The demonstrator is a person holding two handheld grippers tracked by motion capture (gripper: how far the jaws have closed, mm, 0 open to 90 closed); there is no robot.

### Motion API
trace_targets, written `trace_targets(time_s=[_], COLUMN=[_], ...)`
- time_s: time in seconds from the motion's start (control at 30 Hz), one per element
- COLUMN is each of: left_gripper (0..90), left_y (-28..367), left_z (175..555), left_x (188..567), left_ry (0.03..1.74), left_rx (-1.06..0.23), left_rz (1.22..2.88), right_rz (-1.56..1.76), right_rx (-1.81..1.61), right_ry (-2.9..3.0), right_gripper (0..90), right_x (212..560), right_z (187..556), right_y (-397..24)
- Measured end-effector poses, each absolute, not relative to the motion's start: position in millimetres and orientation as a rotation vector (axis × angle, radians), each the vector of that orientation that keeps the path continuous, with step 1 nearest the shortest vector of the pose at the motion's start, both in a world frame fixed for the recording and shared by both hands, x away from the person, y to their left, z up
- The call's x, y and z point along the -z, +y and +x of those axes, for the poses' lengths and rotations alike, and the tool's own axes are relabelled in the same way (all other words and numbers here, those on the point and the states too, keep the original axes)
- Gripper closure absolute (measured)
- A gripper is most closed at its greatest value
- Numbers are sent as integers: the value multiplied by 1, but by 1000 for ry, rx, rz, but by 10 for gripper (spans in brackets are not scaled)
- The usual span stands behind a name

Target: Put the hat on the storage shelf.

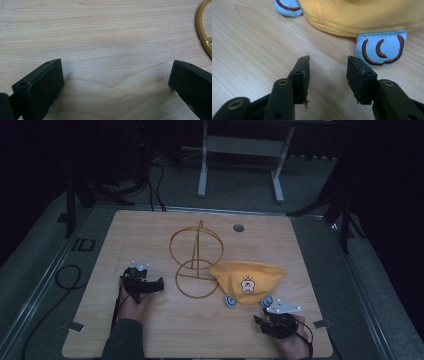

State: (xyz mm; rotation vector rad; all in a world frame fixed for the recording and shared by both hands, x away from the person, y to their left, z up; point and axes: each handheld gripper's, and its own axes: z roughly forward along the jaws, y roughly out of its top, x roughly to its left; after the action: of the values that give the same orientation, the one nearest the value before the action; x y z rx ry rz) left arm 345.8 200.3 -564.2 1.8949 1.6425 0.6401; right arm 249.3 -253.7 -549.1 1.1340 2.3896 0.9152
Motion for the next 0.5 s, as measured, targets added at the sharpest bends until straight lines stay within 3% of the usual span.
trace_targets(time_s=[0.5], left_gripper=[0], left_y=[200], left_z=[346], left_x=[564], left_ry=[1642], left_rx=[-639], left_rz=[1893], right_rz=[1167], right_rx=[-870], right_ry=[2348], right_gripper=[541], right_x=[538], right_z=[251], right_y=[-261])
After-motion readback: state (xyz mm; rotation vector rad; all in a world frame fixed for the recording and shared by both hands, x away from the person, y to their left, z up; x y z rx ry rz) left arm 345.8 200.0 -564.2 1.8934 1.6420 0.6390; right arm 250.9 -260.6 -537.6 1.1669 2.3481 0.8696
